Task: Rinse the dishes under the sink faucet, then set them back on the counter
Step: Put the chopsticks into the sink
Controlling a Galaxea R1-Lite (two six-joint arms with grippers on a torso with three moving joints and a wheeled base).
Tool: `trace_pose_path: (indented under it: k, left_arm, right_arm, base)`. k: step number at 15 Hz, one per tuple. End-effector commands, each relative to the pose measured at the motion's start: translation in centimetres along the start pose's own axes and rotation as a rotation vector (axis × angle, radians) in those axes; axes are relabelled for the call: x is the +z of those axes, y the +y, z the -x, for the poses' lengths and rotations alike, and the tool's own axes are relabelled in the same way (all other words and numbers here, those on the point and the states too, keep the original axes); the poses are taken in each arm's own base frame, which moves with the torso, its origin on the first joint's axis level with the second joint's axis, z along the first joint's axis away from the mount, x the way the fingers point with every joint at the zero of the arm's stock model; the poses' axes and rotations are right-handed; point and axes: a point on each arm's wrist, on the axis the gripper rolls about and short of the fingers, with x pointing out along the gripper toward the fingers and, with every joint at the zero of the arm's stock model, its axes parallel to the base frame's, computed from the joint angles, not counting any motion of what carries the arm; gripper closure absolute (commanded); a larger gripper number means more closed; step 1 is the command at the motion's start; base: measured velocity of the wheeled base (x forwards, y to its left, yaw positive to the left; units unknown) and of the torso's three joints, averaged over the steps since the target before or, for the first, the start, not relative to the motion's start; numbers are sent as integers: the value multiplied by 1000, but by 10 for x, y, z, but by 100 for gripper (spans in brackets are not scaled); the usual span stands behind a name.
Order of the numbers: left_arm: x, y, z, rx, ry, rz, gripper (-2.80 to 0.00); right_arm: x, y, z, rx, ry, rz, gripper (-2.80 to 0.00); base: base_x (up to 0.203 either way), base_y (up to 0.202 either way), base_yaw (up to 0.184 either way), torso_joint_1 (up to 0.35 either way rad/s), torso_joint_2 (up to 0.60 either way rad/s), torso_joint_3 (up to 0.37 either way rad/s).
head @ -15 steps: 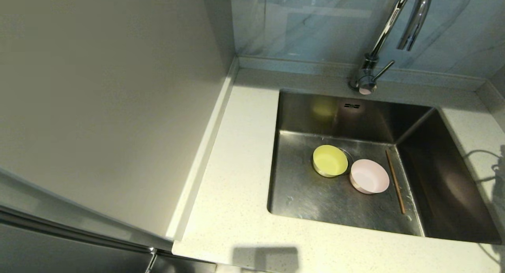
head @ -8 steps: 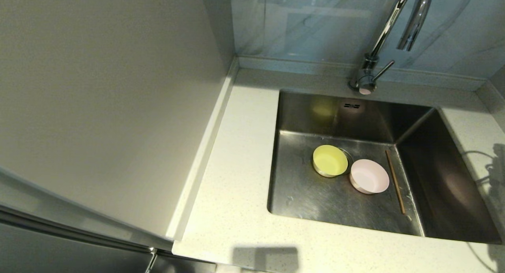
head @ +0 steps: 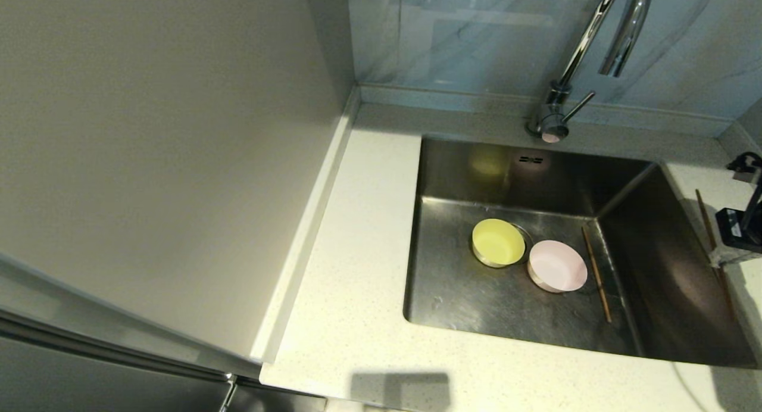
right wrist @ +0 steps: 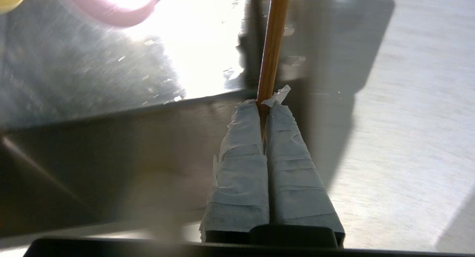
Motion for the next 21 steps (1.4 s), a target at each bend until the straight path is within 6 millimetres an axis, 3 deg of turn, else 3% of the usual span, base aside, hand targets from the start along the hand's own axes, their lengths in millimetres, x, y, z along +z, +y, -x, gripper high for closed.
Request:
trace_pose_path:
  k: [1, 4, 16, 19, 20, 21]
  left_arm:
    - [0, 0, 0, 0, -4, 0, 0]
    - [0, 0, 0, 0, -4, 0, 0]
    - [0, 0, 0, 0, -4, 0, 0]
    - [0, 0, 0, 0, -4, 0, 0]
    - [0, 0, 0, 0, -4, 0, 0]
    - [0, 0, 0, 0, -4, 0, 0]
  right_arm:
    - [-2, 29, -7, 10, 26, 68, 0]
    - [3, 43, -28, -14, 63, 94, 0]
    - [40, 54, -118, -95, 128, 115, 0]
    - [44, 60, -132, -107, 128, 130, 0]
    - [44, 62, -134, -116, 127, 137, -280]
    - [46, 63, -135, -126, 121, 139, -280]
  base:
    - [0, 0, 0, 0, 0, 0]
    - [0, 0, 0, 0, 0, 0]
    - [0, 0, 0, 0, 0, 0]
    - [0, 0, 0, 0, 0, 0]
    - [0, 0, 0, 0, 0, 0]
    - [0, 0, 0, 0, 0, 0]
